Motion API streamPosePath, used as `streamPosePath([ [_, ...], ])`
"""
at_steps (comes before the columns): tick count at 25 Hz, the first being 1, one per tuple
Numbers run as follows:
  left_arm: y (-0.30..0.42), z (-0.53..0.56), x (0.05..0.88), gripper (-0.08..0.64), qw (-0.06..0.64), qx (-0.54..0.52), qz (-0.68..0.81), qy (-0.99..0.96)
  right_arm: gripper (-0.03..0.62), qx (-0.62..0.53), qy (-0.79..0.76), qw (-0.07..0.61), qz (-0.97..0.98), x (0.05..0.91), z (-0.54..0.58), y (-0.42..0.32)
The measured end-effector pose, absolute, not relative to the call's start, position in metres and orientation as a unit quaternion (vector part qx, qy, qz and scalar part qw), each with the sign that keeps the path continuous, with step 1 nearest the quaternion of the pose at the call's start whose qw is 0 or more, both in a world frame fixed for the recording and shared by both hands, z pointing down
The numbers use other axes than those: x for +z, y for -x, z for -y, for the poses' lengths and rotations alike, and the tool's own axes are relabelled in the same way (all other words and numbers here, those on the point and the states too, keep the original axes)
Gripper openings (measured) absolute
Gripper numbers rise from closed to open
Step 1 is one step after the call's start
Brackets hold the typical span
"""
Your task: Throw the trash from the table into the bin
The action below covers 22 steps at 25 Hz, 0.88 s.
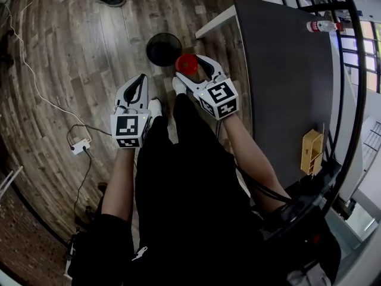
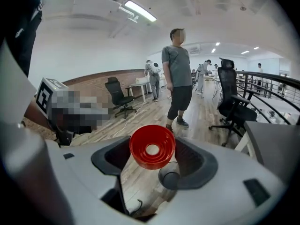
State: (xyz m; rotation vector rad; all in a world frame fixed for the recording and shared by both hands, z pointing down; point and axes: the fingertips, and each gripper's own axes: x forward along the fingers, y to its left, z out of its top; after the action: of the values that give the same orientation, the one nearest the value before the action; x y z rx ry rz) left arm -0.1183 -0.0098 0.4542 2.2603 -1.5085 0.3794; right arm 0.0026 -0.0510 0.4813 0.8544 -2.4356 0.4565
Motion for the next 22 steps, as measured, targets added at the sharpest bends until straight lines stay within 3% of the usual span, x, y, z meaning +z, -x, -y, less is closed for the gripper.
streamPosePath([
  [11,0.112,0.092,0.562,0.009,0.253,0.151,0.597,-0.746,0.302,0.156,-0.215,0.332,0.905,0.623,0.135,0.011],
  [22,0.093,0.114,0.705,0.009,0.305,0.185,0.59,-0.724,0.302,0.193,-0.168,0.384,0.887,0.801,0.149,0.015],
])
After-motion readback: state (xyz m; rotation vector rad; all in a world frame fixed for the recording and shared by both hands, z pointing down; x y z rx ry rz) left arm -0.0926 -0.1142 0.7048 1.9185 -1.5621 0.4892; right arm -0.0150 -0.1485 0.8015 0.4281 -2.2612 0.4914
